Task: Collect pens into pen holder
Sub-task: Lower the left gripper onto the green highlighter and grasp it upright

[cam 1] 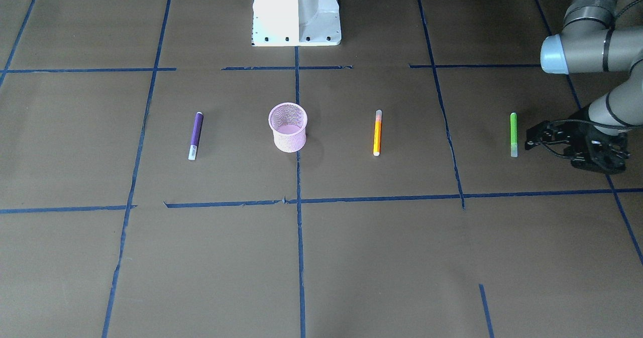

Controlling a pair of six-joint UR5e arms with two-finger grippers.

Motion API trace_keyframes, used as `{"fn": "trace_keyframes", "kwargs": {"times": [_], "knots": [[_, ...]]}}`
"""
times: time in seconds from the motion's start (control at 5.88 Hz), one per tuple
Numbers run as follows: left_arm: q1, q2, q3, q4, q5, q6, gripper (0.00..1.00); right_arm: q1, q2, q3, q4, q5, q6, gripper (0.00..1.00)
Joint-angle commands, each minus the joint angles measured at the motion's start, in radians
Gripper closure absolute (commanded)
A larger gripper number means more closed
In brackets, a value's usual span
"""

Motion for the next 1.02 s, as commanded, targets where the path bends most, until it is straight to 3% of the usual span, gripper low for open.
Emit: {"fn": "trace_keyframes", "kwargs": {"times": [0.0, 0.34, 0.68, 0.85], "knots": [[0.047, 0.062, -0.102, -0.018, 0.051, 0.049, 0.00, -0.008, -0.001, -0.006, 0.007, 0.000, 0.001, 0.00], [0.047, 0.141, -0.112, -0.023, 0.049, 0.099, 0.00, -0.019, -0.001, -0.038, 0.012, 0.000, 0.003, 0.00], [0.053, 0.129, -0.073, -0.023, 0.052, 0.075, 0.00, -0.042, 0.001, -0.192, 0.183, 0.000, 0.016, 0.00], [0.055, 0.124, -0.066, -0.023, 0.052, 0.072, 0.00, -0.043, -0.001, -0.246, 0.197, 0.003, 0.018, 0.00]]}}
